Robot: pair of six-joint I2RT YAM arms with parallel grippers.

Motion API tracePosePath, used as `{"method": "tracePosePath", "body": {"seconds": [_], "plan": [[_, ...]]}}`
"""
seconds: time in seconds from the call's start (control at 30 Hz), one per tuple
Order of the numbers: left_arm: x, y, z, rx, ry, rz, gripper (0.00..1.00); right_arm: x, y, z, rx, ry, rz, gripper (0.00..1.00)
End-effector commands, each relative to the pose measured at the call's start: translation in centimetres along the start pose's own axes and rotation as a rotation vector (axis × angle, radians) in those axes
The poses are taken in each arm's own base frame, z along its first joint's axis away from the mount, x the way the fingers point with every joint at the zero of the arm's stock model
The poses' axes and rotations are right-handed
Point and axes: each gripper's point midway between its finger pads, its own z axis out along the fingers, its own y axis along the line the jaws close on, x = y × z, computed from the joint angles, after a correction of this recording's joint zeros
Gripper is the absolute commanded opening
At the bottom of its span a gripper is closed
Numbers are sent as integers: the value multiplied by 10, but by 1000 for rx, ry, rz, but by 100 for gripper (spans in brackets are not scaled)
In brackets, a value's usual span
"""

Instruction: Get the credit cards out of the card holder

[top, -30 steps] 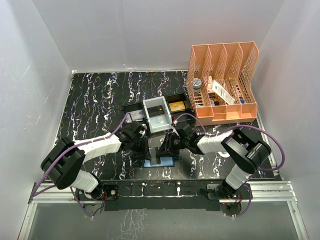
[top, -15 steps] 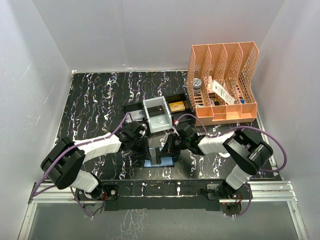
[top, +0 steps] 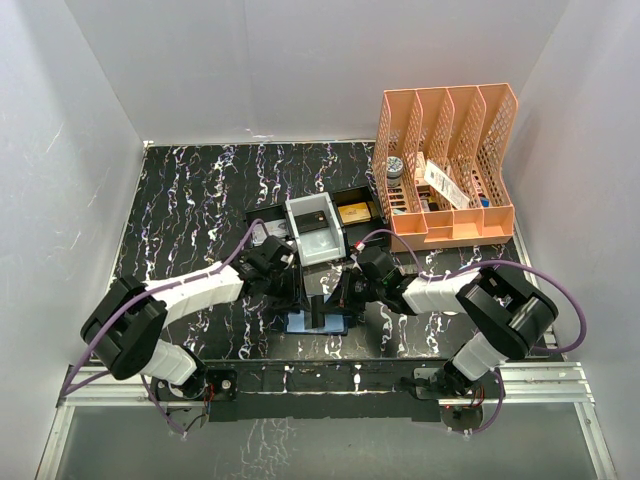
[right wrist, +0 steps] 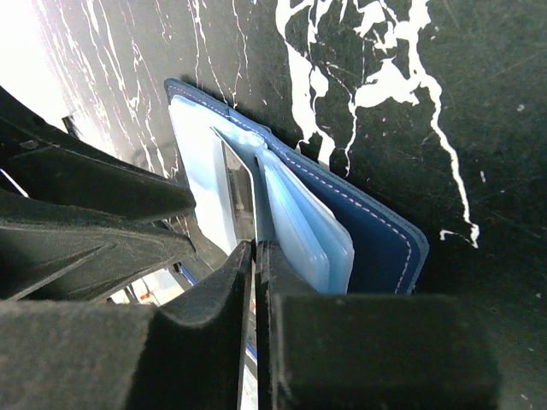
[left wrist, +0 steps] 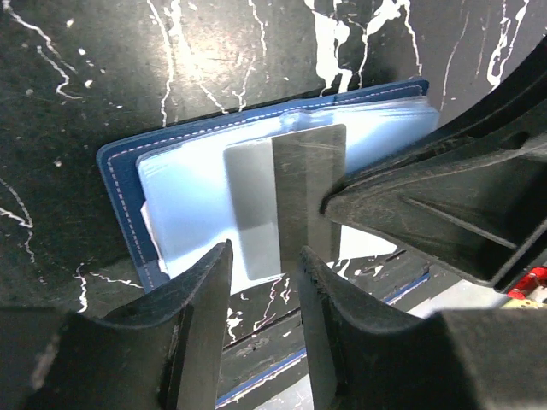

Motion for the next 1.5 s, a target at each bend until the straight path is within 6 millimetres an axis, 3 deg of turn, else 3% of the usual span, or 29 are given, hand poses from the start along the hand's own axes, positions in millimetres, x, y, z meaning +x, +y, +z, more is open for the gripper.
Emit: {"method": "tracePosePath", "body": {"seconds": [0.0,0.37,0.57,0.83,1.07,1.27,1.47], "plan": [[5,-11,-1,33,47,27,34,-6,4,1,-16,-26,2,5],[24,10,18,-30,98,8,25,-3,6,4,-44,-13,12,12],[25,17,17,-65,97,6,21,-3,15,4,-100,-10,14,19],[26,18,16,-71,95,4,20,-4,20,9,-139,-1,16,20],[28,20,16,-74,100,3,19,-3,20,9,-141,-1,13,14],[27,20,16,-72,94,0,19,-1,15,10,-127,7,21,3],[27,20,15,-76,95,2,19,-2,13,8,-117,-7,20,1]]}}
